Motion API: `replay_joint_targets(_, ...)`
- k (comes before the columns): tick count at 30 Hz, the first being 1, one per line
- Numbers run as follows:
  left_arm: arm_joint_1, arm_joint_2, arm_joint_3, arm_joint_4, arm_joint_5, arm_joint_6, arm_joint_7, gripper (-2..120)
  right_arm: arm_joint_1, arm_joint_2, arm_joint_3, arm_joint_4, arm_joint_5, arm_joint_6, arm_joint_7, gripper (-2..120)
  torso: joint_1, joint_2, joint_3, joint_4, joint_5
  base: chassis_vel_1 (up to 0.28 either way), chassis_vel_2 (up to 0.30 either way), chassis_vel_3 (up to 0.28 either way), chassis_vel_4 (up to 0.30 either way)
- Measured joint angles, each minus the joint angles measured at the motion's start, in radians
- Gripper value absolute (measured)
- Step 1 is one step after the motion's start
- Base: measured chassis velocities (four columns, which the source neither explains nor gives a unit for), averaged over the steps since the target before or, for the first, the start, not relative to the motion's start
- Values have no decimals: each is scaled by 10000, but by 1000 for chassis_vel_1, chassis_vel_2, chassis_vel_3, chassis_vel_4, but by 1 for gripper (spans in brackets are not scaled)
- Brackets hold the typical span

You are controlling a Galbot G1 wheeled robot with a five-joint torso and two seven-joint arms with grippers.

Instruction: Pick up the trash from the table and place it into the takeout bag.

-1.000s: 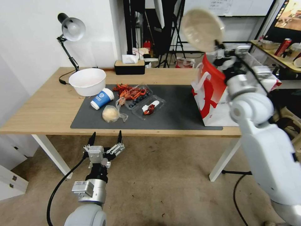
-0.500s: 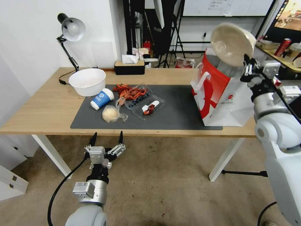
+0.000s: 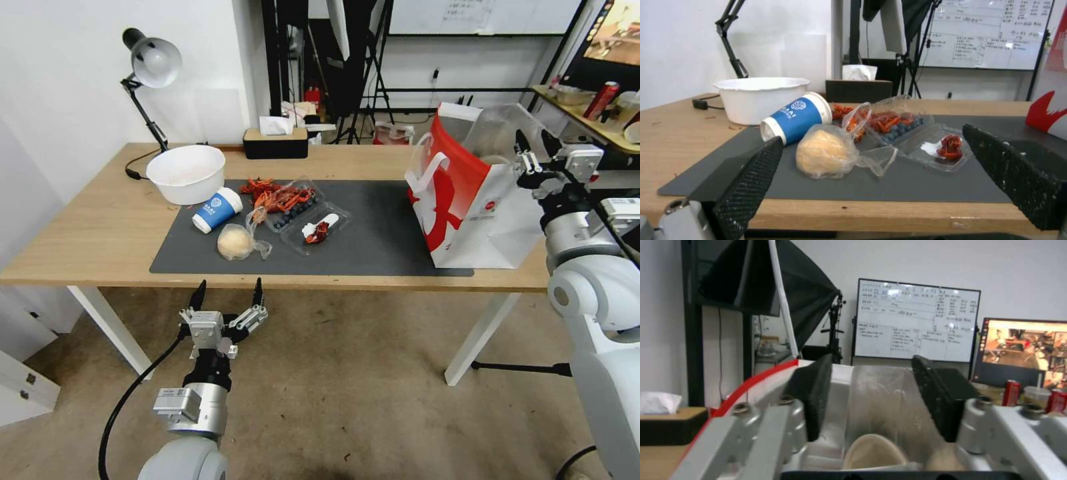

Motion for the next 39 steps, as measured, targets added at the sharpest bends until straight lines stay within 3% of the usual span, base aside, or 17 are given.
replay_joint_targets(3, 35, 0, -2, -23, 2, -30, 5, 100, 30, -94, -96, 503, 2180, 581, 22, 68, 1, 0, 0, 0, -3, 0, 0, 0, 0)
replay_joint_targets(6, 45, 0, -2, -24, 14, -56, 12, 100, -117, -108, -307, 975, 3259, 853, -20, 78, 1, 0, 0, 2, -3, 0, 0, 0, 0)
replay_joint_targets(12, 49, 0, 18, -23, 35, -68, 25, 100, -690, 58, -826, 1715, 3631, 1166, -166, 95, 1, 0, 0, 0, -2, 0, 0, 0, 0)
replay_joint_targets(14, 57, 0, 21, -9, 40, -93, 29, 100, -1207, 307, -1210, 2090, 3221, 1260, -272, 100, 0, 0, 0, 0, -1, 0, 0, 0, 0)
replay_joint_targets(23, 37, 0, -14, 16, 30, -109, 31, 100, -2850, 586, -1667, 2230, 1008, 1917, -548, 100, 0, 0, 0, 1, 1, 0, 0, 0, 0)
replay_joint_targets(26, 13, 0, -20, 39, 17, -110, 31, 100, -3937, 720, -1682, 2234, -225, 2605, -448, 100, 0, 0, 0, 0, -1, 0, 0, 0, 0)
replay_joint_targets(39, -60, 37, -30, 122, -33, -97, 32, 100, -6129, 1201, -1930, 1403, -1332, 4311, -22, 100, -1, -1, 0, 0, -1, 0, 0, 0, 0)
